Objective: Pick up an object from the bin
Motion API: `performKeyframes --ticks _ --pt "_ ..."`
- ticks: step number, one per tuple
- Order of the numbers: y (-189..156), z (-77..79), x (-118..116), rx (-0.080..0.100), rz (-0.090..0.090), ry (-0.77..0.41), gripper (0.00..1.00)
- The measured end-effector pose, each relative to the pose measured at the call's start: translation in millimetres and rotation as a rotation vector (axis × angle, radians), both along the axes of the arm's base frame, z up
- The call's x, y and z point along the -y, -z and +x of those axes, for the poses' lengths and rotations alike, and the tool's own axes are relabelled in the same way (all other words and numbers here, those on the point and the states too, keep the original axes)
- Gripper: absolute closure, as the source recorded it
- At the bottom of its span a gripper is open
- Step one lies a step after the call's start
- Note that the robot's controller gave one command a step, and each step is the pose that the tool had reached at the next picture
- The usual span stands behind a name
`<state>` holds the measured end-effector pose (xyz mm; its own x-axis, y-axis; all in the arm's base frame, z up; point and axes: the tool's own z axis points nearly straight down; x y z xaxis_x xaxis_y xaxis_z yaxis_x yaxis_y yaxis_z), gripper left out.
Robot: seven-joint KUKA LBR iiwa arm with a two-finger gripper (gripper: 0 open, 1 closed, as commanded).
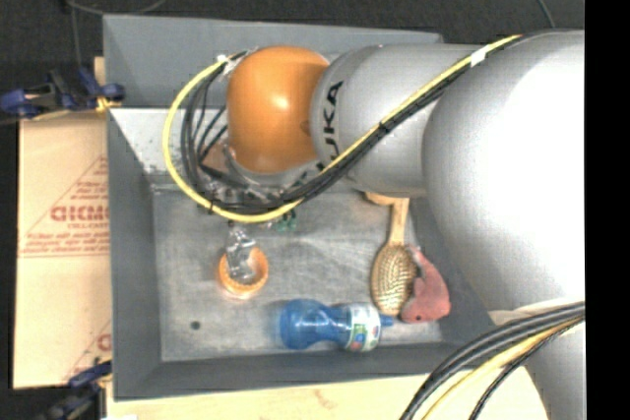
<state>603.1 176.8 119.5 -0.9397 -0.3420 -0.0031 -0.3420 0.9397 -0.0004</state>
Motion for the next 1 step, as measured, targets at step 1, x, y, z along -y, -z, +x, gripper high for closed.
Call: performKeyframes --ticks 1 --pt "2.5 -3.0 -26.3 0.002 0.005 0.006 0.00"
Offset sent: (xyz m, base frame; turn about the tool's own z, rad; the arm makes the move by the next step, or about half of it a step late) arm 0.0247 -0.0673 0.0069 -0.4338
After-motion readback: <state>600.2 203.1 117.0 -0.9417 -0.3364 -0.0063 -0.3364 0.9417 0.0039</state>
